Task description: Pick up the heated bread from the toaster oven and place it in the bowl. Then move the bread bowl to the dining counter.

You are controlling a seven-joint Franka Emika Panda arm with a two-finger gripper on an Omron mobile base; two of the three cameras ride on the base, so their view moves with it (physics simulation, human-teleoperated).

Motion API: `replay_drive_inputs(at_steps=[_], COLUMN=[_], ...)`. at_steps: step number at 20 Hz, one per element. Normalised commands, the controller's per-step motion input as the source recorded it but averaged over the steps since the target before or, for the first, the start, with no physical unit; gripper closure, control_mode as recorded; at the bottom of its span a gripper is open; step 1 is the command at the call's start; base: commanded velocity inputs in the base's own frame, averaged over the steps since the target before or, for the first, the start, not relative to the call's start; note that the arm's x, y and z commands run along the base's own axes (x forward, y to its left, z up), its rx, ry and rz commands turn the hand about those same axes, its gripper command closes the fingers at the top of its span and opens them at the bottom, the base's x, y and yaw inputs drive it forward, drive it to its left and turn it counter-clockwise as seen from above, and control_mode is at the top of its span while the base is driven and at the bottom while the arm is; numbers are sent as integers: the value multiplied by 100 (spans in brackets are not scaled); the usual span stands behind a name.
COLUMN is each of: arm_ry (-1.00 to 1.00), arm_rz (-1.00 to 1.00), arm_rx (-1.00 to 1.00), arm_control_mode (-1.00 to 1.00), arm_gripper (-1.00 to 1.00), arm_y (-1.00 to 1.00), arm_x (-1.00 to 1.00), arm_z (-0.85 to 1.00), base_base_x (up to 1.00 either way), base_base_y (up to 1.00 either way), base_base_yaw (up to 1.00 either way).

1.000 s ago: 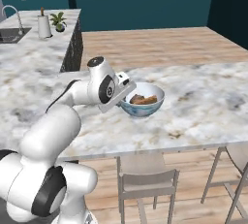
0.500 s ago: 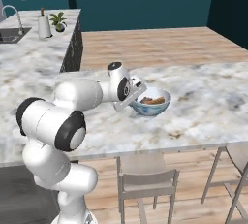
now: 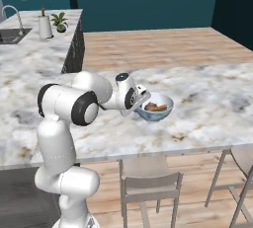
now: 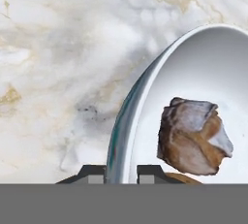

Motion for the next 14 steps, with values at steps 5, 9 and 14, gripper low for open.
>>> replay_drive_inputs(at_steps=[5,9,14], arm_ry=[0,-17,-28], arm_rz=[0,0,0], arm_rx=[0,-12,-14], arm_control_mode=[-100,-100,-100], arm_gripper=[-100,-100,-100], arm_y=[11,52,61], arm_x=[-3,-61,-92], arm_z=[12,80,100], base_base_x=[0,0,0], base_base_y=[0,0,0], base_base_yaw=[0,0,0])
